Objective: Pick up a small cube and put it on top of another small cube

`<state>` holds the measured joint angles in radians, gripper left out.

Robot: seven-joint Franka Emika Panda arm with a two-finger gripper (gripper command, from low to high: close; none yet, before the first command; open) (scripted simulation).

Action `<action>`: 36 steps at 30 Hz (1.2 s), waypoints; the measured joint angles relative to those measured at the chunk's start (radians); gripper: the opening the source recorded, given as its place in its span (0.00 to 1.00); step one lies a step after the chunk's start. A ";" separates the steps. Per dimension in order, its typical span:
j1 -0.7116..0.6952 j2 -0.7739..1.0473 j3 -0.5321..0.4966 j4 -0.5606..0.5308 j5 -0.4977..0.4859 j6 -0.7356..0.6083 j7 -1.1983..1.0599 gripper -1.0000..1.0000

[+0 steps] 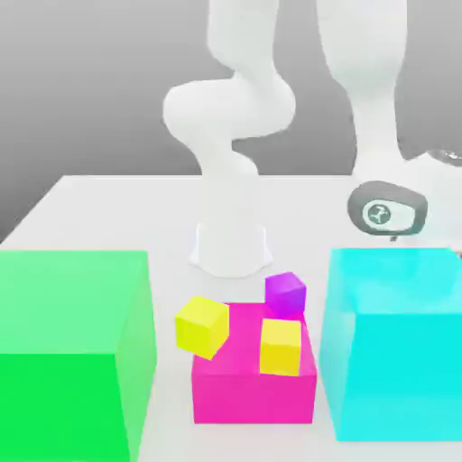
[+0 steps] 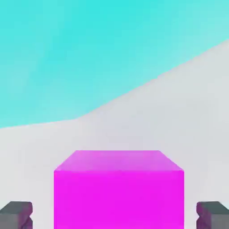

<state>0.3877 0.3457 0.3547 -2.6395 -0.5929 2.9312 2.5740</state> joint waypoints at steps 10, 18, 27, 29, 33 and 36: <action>-0.149 -0.161 0.205 -0.050 0.265 -0.097 -0.201 0.00; -0.183 -0.372 0.290 -0.059 0.745 -0.279 -0.741 0.00; -0.128 -0.598 0.150 -0.088 0.998 -0.504 -1.226 0.00; -0.117 -0.643 0.115 -0.096 1.024 -0.552 -1.312 0.00; -0.108 -0.736 0.041 -0.117 1.041 -0.634 -1.474 0.00; -0.107 -0.805 -0.014 -0.136 1.037 -0.689 -1.587 0.00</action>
<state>0.2808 -0.4592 0.3410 -2.7753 0.4437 2.2419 0.9870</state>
